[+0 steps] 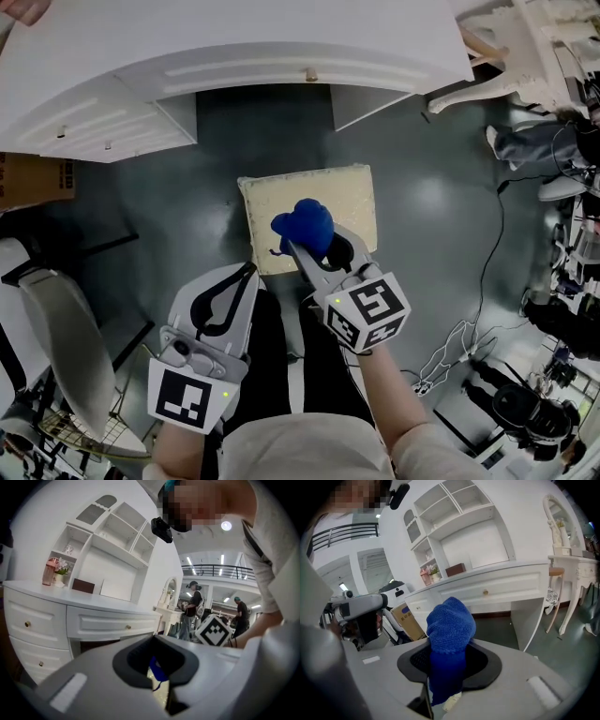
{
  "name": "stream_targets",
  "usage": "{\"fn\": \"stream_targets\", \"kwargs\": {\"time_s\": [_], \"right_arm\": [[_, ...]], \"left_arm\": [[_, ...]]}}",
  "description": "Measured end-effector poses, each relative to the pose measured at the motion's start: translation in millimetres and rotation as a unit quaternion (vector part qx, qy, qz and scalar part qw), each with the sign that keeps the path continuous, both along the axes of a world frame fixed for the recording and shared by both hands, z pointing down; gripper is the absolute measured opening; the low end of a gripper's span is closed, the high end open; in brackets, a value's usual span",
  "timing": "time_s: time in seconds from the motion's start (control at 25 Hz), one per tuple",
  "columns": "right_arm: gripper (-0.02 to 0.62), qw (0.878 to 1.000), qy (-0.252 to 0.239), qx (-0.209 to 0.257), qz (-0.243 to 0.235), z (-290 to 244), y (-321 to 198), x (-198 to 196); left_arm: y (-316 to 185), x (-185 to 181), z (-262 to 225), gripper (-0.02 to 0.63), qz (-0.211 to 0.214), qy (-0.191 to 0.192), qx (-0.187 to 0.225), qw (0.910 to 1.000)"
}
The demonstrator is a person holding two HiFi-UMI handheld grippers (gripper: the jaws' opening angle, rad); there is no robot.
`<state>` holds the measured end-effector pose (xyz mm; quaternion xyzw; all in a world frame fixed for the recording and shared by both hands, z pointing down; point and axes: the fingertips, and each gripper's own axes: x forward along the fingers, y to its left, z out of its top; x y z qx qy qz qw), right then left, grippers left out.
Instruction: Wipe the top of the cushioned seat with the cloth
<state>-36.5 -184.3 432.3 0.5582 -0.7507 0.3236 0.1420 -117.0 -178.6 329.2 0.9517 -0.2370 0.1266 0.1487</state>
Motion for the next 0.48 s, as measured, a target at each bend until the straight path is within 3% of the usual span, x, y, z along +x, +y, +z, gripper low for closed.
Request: {"fn": "stream_targets", "kwargs": {"time_s": [0.48], "right_arm": [[0.143,0.999,0.000,-0.042,0.000,113,-10,-12]], "left_arm": [[2,-15,65,0.000,-0.011,-0.001,-0.007,0.9999]]}}
